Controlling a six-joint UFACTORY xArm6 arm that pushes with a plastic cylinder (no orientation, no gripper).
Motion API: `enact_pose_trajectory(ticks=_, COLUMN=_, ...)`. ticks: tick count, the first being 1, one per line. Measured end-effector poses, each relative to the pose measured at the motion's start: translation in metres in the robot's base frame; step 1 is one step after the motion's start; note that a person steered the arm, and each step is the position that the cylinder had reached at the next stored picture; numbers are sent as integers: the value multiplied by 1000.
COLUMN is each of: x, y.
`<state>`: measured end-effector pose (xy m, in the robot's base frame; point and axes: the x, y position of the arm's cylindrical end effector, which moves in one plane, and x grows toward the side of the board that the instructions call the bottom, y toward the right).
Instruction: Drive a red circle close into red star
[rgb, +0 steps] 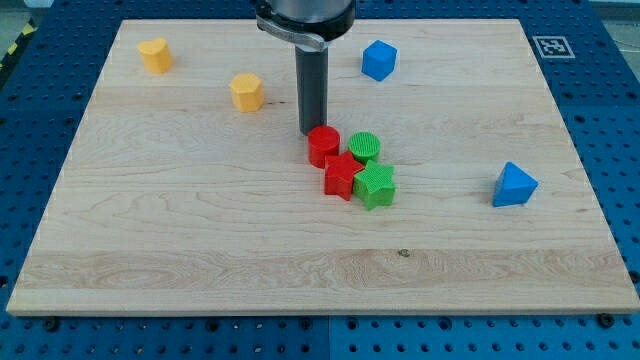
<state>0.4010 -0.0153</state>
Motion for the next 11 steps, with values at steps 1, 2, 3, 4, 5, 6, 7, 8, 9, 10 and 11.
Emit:
enact_pose_trajectory(ticks=1, x=-21, y=-27)
enact_pose_trajectory(ticks=2, x=-14, y=-53)
enact_pose_trajectory(ticks=3, x=8, y=-52)
enact_pose_trajectory(ticks=4, x=15, y=-35)
enact_pose_trajectory(ticks=5, x=20, y=-19)
enact_pose_trajectory(ticks=6, x=20, y=-16)
enact_pose_trajectory(ticks=7, x=24, y=-16)
enact_pose_trajectory(ticks=8, x=38, y=-15)
enact_pose_trajectory(ticks=9, x=39, y=-15)
enact_pose_trajectory(ticks=10, x=37, y=-36)
enact_pose_trajectory(ticks=11, x=14, y=-100)
